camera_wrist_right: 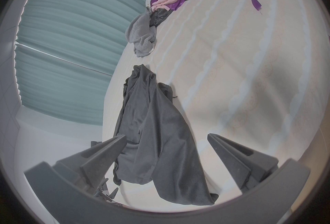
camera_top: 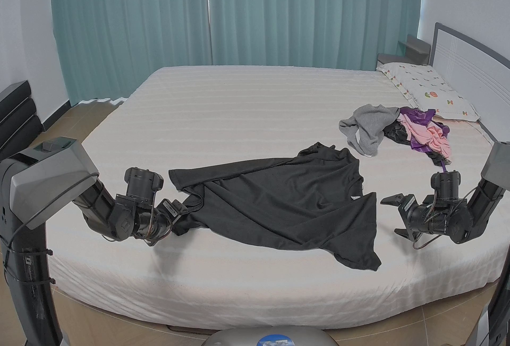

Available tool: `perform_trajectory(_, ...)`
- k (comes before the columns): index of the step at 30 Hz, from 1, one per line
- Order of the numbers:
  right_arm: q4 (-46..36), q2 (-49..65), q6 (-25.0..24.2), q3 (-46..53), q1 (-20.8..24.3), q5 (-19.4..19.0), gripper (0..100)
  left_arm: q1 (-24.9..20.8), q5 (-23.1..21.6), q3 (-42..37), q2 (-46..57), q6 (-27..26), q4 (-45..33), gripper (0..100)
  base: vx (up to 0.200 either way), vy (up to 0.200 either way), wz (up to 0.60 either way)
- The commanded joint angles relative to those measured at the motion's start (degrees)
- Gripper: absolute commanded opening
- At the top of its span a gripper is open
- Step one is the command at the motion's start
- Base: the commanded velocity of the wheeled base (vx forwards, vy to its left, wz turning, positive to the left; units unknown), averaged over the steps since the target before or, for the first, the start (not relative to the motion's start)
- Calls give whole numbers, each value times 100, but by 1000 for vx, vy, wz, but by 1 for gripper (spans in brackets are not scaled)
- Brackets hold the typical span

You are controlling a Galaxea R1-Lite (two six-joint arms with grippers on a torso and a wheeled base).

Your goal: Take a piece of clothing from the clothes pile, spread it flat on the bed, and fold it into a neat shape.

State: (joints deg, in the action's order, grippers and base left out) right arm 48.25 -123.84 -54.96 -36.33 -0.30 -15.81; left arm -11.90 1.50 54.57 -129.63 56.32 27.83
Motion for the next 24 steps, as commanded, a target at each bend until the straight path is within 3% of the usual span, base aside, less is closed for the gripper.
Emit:
perform_trajectory(1, 0, 45, 11, 91, 57, -10, 100, -137, 123, 72, -334, -315, 29, 100, 0, 0, 0)
perform_trajectory(9, 0, 53, 81, 187, 74, 8, 100, -278, 325, 467, -712, -921, 12, 100, 0, 0, 0)
perform_trajectory(10, 0, 62, 178, 267, 92, 8, 100, -278, 325, 485, -721, -965, -6, 0, 0, 0, 0)
perform_trajectory(15, 0, 27, 855, 513, 127, -1, 100, -225, 377, 406, -651, -956, -23, 0, 0, 0, 0)
perform_trajectory(24, -17, -122, 1004, 460, 672, 25, 100, 126, 430, -429, 509, -991, -305, 0, 0, 0, 0)
